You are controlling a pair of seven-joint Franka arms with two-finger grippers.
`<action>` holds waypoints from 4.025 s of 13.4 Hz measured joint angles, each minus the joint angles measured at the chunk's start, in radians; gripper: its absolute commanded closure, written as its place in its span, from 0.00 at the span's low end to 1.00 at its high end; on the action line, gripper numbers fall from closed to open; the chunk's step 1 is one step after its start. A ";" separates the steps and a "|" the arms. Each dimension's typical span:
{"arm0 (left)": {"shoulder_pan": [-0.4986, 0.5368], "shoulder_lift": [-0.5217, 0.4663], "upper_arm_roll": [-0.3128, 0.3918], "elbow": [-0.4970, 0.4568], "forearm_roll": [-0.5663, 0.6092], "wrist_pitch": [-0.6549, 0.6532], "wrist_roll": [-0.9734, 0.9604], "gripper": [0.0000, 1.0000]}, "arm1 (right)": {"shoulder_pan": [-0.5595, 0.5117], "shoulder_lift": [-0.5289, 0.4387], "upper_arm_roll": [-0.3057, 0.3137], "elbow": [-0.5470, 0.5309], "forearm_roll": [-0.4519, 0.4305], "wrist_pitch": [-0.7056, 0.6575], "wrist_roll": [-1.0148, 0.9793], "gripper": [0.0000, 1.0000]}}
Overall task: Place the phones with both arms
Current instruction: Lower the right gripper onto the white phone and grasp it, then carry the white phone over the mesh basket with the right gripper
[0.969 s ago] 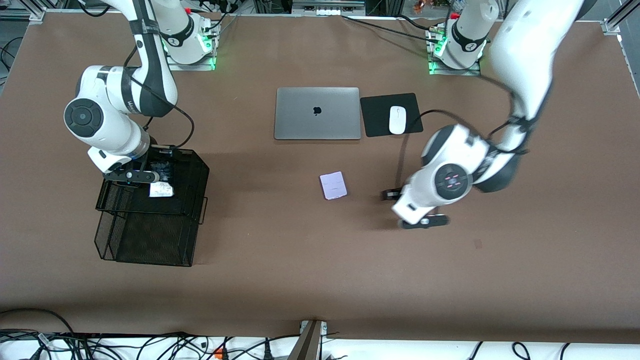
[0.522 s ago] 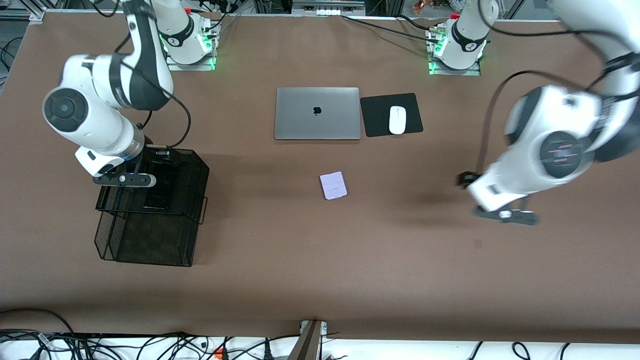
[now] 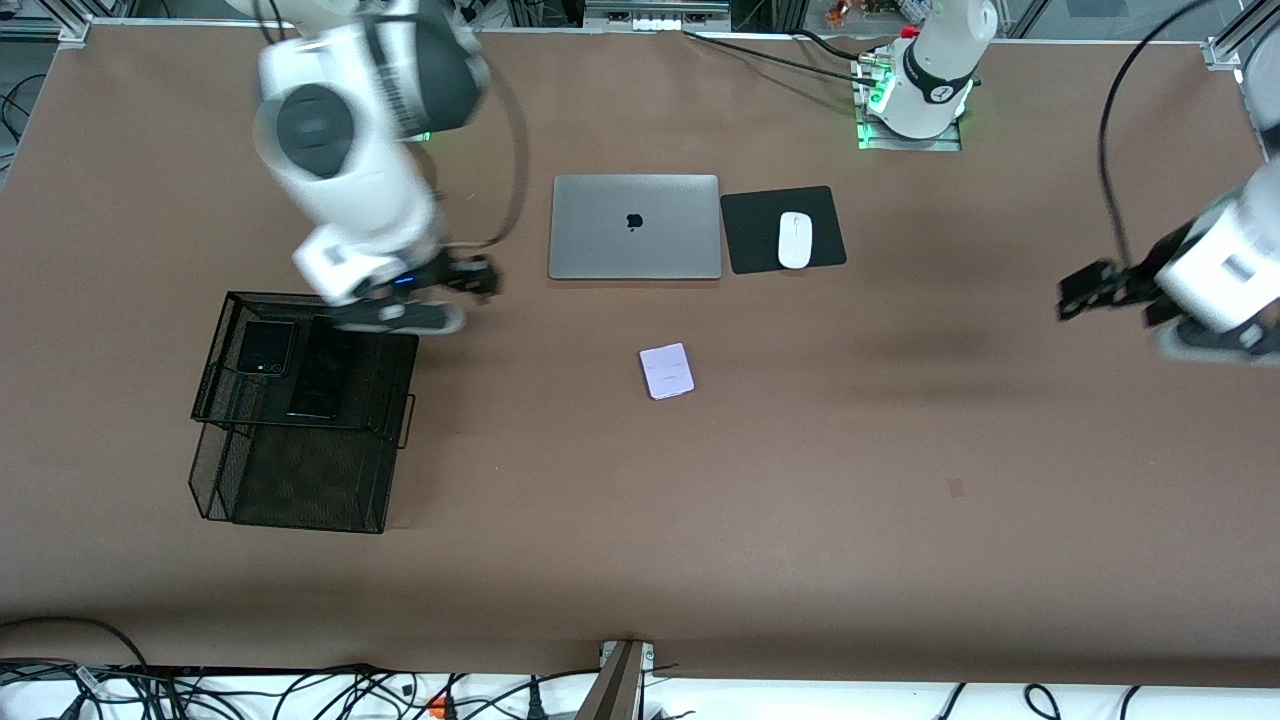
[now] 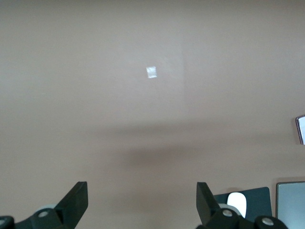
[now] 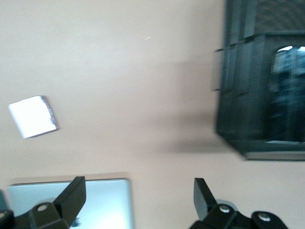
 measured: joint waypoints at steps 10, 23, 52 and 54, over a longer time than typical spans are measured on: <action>-0.127 -0.101 0.121 -0.118 0.007 0.033 0.009 0.00 | 0.038 0.418 0.298 0.219 0.003 0.368 0.151 0.00; -0.130 -0.101 0.123 -0.118 0.007 0.031 0.009 0.00 | -0.003 0.602 0.295 0.220 -0.034 0.621 0.063 0.01; -0.134 -0.100 0.124 -0.118 0.007 0.009 0.009 0.00 | -0.485 0.313 -0.178 0.228 0.228 -0.106 -0.829 0.95; -0.134 -0.100 0.124 -0.118 0.007 0.009 0.009 0.00 | -0.512 0.361 -0.173 0.226 0.258 -0.095 -0.910 0.95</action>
